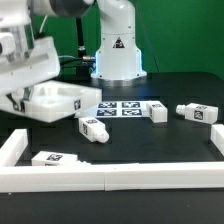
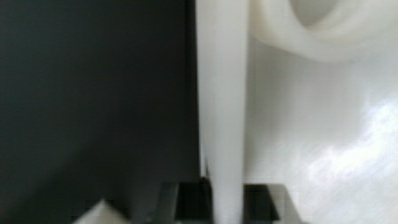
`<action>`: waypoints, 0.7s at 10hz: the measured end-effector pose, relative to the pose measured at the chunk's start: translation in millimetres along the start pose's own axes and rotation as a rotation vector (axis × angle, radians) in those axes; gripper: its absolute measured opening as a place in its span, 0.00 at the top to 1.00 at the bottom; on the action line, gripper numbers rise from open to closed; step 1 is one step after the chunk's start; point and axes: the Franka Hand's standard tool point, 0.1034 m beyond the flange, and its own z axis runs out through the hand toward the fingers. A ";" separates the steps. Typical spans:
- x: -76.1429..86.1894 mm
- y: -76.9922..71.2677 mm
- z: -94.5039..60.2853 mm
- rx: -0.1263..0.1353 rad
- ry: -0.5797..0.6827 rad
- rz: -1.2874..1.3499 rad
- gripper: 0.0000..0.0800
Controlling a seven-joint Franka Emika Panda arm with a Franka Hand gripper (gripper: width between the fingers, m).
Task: Assemble one leg
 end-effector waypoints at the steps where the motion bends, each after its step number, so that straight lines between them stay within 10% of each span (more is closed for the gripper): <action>1: 15.6 -6.1 -14.9 0.006 0.000 0.089 0.94; 4: 108.6 -6.5 -30.8 -0.020 0.011 0.402 0.94; 7: 193.8 -2.7 -13.9 -0.047 0.031 0.585 0.94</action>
Offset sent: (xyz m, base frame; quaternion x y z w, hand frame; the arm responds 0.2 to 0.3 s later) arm 0.0872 0.0782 0.0068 -0.0647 0.0080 0.1084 0.9920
